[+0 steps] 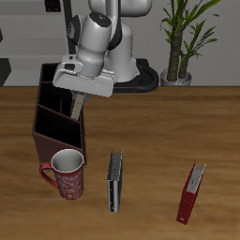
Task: Place the yellow book into the right desk caddy's front compartment
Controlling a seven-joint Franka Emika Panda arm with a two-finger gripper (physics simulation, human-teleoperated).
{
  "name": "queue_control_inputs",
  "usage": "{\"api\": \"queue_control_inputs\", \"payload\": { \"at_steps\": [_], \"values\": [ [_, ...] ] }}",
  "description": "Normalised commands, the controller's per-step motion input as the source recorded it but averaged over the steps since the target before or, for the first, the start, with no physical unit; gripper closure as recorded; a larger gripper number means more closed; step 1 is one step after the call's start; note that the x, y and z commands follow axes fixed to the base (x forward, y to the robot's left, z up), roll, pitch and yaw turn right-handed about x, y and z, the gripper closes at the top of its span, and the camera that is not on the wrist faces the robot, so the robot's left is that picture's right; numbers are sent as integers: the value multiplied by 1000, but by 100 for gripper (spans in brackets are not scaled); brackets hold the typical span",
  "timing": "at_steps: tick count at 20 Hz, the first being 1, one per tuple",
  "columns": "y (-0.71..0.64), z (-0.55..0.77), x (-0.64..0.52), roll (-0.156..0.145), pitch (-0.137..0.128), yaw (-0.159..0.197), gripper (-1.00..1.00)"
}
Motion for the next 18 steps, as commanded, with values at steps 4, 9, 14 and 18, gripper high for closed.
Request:
{"api": "queue_control_inputs", "payload": {
  "at_steps": [4,9,14,18],
  "values": [
    [-63,-246,12,-15,35,6,100],
    [-93,-116,-13,-27,11,-14,100],
    [-75,-123,32,-29,25,-2,100],
    [-12,-40,23,13,52,-43,-100]
  ]
}}
